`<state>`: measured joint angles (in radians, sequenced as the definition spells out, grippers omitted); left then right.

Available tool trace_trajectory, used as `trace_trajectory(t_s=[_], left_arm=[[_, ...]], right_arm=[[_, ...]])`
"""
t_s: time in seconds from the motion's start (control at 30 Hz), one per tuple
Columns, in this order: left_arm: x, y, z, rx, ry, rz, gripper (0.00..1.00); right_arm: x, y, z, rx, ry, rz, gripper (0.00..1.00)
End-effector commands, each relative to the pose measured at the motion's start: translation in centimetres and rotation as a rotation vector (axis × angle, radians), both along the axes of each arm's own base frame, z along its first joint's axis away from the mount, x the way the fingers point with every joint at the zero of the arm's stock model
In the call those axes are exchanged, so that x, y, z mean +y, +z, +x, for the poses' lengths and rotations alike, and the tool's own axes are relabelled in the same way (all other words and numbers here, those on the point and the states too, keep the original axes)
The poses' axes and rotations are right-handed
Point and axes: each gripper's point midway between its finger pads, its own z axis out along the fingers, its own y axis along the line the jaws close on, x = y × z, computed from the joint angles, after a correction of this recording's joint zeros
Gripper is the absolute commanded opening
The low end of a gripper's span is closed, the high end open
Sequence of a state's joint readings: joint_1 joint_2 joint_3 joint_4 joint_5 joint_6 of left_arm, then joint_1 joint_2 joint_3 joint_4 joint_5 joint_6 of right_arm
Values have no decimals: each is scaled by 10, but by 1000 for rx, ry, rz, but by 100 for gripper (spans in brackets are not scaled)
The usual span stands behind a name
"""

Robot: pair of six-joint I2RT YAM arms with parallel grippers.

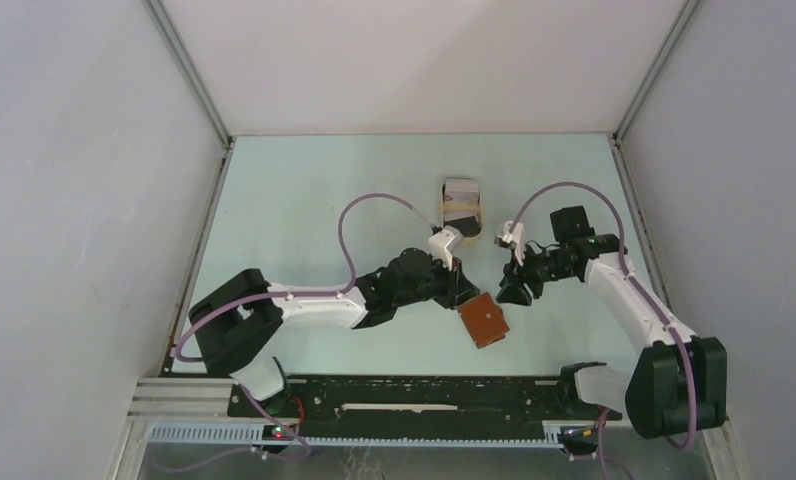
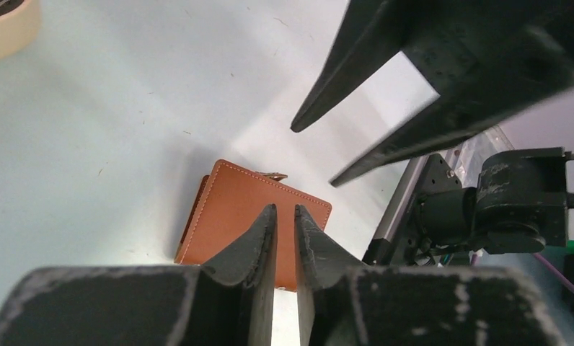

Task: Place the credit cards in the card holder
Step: Close the card holder at the center of the board.

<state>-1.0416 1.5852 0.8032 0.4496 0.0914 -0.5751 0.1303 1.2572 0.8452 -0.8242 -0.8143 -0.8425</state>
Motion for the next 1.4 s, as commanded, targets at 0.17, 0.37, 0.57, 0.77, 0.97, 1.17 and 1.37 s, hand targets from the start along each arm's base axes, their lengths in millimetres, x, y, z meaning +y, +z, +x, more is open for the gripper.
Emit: trace_trajectory(t_s=[0.17,0.37,0.57,0.77,0.97,1.17,1.37], left_arm=[[-24,-6,2,-113,-98,-62,10],[-33,-29,5,-101,-114,-41,8],[-37,-44,8,-92,-117,-14,7],[-39,-53,9,-80,-113,-1,7],[-40,-65,12,-55,-104,22,7],[-37,-68,15,-45,-86,31,6],[-36,-71,16,-39,-80,39,5]], right_arm=[[-7,-15,-3,31,-16,-32,49],[-10,-25,1,108,-75,-61,48],[-11,-38,3,188,-109,-106,48],[-7,-43,6,200,-117,-131,48],[-3,-46,11,209,-139,-145,44],[-2,-47,9,228,-124,-157,35],[-3,-49,9,228,-126,-167,34]])
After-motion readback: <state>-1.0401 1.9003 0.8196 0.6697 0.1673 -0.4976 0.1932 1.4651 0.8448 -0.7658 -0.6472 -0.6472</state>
